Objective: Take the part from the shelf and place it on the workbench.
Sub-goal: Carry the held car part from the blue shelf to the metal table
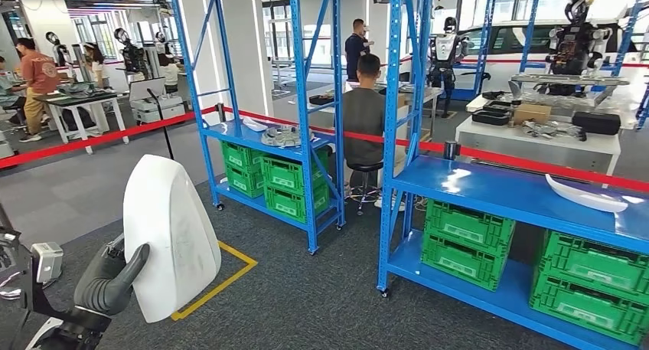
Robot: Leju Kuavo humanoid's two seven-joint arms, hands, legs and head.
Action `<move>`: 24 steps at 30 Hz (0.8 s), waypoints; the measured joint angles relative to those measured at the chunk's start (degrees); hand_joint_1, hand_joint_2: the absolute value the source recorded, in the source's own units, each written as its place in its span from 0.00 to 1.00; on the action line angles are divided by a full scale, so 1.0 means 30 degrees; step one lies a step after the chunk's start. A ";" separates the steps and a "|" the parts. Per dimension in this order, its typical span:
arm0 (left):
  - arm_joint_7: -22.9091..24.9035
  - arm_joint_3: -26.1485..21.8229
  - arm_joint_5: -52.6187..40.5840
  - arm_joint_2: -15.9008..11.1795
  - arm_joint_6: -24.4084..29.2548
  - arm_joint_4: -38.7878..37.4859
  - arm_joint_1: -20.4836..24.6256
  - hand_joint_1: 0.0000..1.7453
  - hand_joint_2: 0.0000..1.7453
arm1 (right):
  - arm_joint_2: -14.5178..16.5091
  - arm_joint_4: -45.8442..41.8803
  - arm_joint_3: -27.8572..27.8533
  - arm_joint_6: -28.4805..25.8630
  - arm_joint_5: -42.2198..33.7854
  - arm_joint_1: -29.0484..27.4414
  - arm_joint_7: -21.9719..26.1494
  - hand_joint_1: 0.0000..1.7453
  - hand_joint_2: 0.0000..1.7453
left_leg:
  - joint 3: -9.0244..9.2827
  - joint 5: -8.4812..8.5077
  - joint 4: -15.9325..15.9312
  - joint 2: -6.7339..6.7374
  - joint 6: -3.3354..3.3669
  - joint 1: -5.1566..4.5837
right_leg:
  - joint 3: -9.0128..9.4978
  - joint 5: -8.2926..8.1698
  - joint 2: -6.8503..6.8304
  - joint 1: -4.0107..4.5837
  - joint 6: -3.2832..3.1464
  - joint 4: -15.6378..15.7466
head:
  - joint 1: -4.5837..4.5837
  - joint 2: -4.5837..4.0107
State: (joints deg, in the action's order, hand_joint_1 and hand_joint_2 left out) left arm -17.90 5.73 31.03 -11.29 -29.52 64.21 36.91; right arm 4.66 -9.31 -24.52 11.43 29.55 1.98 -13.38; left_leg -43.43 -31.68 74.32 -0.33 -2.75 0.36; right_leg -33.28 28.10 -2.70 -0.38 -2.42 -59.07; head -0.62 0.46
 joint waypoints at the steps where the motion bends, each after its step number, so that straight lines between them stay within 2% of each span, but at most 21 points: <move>1: 0.0013 0.0000 0.0044 0.0000 0.0040 0.0040 -0.0035 1.00 1.00 | 0.0002 0.0000 -0.0013 0.0013 0.0026 0.0012 0.0000 0.00 0.00 | 0.0468 0.0447 -0.0748 0.0094 0.0034 -0.0009 | 0.0003 0.0012 -0.0267 0.0011 0.0008 -0.0004 | -0.0004 0.0000; 3: 0.0022 -0.0004 0.0173 -0.0002 0.0075 0.0184 -0.0012 1.00 1.00 | 0.0009 0.0000 -0.0015 0.0047 0.0079 0.0034 0.0002 0.00 0.00 | 0.2029 0.1432 -0.3440 0.0886 0.0229 -0.0170 | 0.0059 0.0072 -0.0753 0.0075 0.0089 -0.0025 | -0.0009 0.0000; 4: 0.0015 -0.0005 0.0230 0.0013 0.0077 0.0266 0.0019 1.00 1.00 | 0.0013 0.0000 -0.0015 0.0062 0.0094 0.0042 0.0002 0.00 0.00 | 0.2653 0.1711 -0.4514 0.1264 0.0381 -0.0282 | 0.0092 0.0109 -0.0955 0.0113 0.0164 -0.0035 | -0.0002 0.0000; 5: 0.0007 -0.0011 0.0281 0.0024 0.0080 0.0339 0.0046 1.00 1.00 | 0.0017 0.0000 -0.0017 0.0075 0.0099 0.0049 0.0002 0.00 0.00 | 0.2991 0.1807 -0.5134 0.1517 0.0526 -0.0387 | 0.0124 0.0146 -0.1157 0.0145 0.0252 -0.0044 | 0.0002 0.0000; 6: 0.0000 -0.0020 0.0321 0.0026 0.0097 0.0386 0.0055 1.00 1.00 | 0.0020 0.0000 -0.0019 0.0089 0.0103 0.0054 0.0000 0.00 0.00 | 0.3066 0.1790 -0.5337 0.1476 0.0652 -0.0480 | 0.0154 0.0172 -0.1376 0.0158 0.0348 -0.0039 | 0.0007 0.0000; 8: -0.0007 -0.0062 0.0377 -0.0016 0.0126 0.0439 0.0025 1.00 1.00 | 0.0024 -0.0002 -0.0022 0.0135 0.0114 0.0089 -0.0013 0.00 0.00 | 0.3068 0.1930 -0.5423 0.0950 0.0884 -0.0456 | 0.0230 0.0235 -0.1736 0.0114 0.0545 -0.0011 | 0.0014 0.0000; 9: -0.0022 -0.0088 0.0397 -0.0036 0.0137 0.0472 0.0026 1.00 1.00 | 0.0027 -0.0005 -0.0022 0.0162 0.0117 0.0114 -0.0028 0.00 0.00 | 0.3093 0.2004 -0.5501 0.0716 0.0985 -0.0410 | 0.0211 0.0360 -0.1497 0.0076 0.0658 -0.0143 | 0.0024 0.0000; 10: -0.0027 -0.0108 0.0410 -0.0042 0.0149 0.0503 0.0054 1.00 1.00 | 0.0031 -0.0007 -0.0022 0.0191 0.0115 0.0129 -0.0017 0.00 0.00 | 0.3124 0.2073 -0.5578 0.0500 0.1078 -0.0336 | 0.0038 0.0660 -0.1018 0.0047 0.0760 -0.0593 | 0.0040 0.0000; 12: -0.0039 -0.0124 0.0428 0.0032 0.0182 0.0527 0.0084 1.00 1.00 | 0.0031 -0.0011 -0.0028 0.0228 0.0114 0.0091 0.0070 0.00 0.00 | 0.3106 0.2139 -0.5624 0.0055 0.1200 -0.0254 | -0.0957 0.1765 0.0247 -0.0008 0.0887 -0.2757 | 0.0092 0.0000; 13: -0.0029 -0.0124 0.0432 0.0078 0.0198 0.0509 0.0051 1.00 1.00 | 0.0027 -0.0009 -0.0031 0.0238 0.0115 0.0042 0.0112 0.00 0.00 | 0.3068 0.2152 -0.5607 -0.0208 0.1233 -0.0244 | -0.1650 0.2319 0.0576 -0.0009 0.0903 -0.4130 | 0.0116 0.0000; 14: -0.0029 -0.0124 0.0436 0.0120 0.0202 0.0487 -0.0019 1.00 1.00 | 0.0024 -0.0009 -0.0035 0.0240 0.0126 -0.0002 0.0112 0.00 0.00 | 0.3028 0.2161 -0.5579 -0.0489 0.1251 -0.0240 | -0.2222 0.2614 0.0740 -0.0008 0.0903 -0.5175 | 0.0135 0.0000; 15: -0.0031 -0.0124 0.0439 0.0146 0.0202 0.0470 -0.0096 1.00 1.00 | 0.0022 -0.0011 -0.0037 0.0239 0.0137 -0.0024 0.0060 0.00 0.00 | 0.2999 0.2166 -0.5538 -0.0773 0.1250 -0.0237 | -0.2477 0.2512 0.0815 -0.0007 0.0882 -0.5530 | 0.0149 0.0000; 16: -0.0035 -0.0124 0.0445 0.0155 0.0202 0.0456 -0.0156 1.00 1.00 | 0.0020 -0.0011 -0.0037 0.0231 0.0150 -0.0027 0.0009 0.00 0.00 | 0.2982 0.2164 -0.5488 -0.1050 0.1236 -0.0231 | -0.2359 0.2051 0.0877 -0.0012 0.0849 -0.5119 | 0.0160 0.0000; 17: -0.0040 -0.0126 0.0452 0.0160 0.0202 0.0443 -0.0190 1.00 1.00 | 0.0020 -0.0013 -0.0037 0.0219 0.0170 -0.0017 -0.0033 0.00 0.00 | 0.2974 0.2153 -0.5426 -0.1315 0.1204 -0.0215 | -0.1865 0.1327 0.1053 -0.0031 0.0815 -0.3977 | 0.0169 0.0000; 19: -0.0069 -0.0129 0.0470 0.0162 0.0202 0.0426 -0.0193 1.00 1.00 | 0.0018 -0.0015 -0.0037 0.0189 0.0230 -0.0001 -0.0044 0.00 0.00 | 0.2888 0.2113 -0.5273 -0.1811 0.1058 -0.0200 | -0.0687 0.0275 0.1867 -0.0105 0.0748 -0.1400 | 0.0175 0.0000; 20: -0.0086 -0.0135 0.0483 0.0157 0.0200 0.0421 -0.0187 1.00 1.00 | 0.0017 -0.0015 -0.0037 0.0177 0.0265 -0.0006 -0.0020 0.00 0.00 | 0.2815 0.2114 -0.5221 -0.2040 0.0943 -0.0192 | -0.0318 0.0059 0.2153 -0.0123 0.0721 -0.0601 | 0.0171 0.0000; 21: -0.0102 -0.0138 0.0496 0.0151 0.0200 0.0419 -0.0189 1.00 1.00 | 0.0015 -0.0015 -0.0037 0.0166 0.0294 -0.0013 -0.0006 0.00 0.00 | 0.2738 0.2137 -0.5213 -0.2251 0.0819 -0.0173 | -0.0179 0.0076 0.2266 -0.0109 0.0671 -0.0292 | 0.0164 0.0000; 23: -0.0135 -0.0157 0.0514 0.0077 0.0200 0.0414 -0.0218 1.00 1.00 | 0.0020 -0.0022 -0.0037 0.0144 0.0327 0.0010 -0.0102 0.00 0.00 | 0.2601 0.2239 -0.5275 -0.2566 0.0558 -0.0125 | -0.0105 0.0001 0.1808 -0.0062 0.0468 -0.0172 | 0.0157 0.0000; 24: -0.0166 -0.0171 0.0530 0.0007 0.0202 0.0410 -0.0225 1.00 1.00 | 0.0026 -0.0029 -0.0037 0.0140 0.0350 0.0036 -0.0177 0.00 0.00 | 0.2509 0.2194 -0.5200 -0.2308 0.0455 -0.0131 | -0.0050 -0.0061 0.1586 -0.0060 0.0334 -0.0077 | 0.0137 0.0000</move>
State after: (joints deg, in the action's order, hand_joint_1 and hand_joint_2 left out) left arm -18.39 5.21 32.62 -11.27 -28.92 65.45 36.24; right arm 4.74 -9.40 -24.63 11.85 30.60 2.09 -13.91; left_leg -35.90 -25.10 58.72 -7.25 -1.39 -0.04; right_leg -33.43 27.92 2.06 -0.56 -1.42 -59.30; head -0.21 0.46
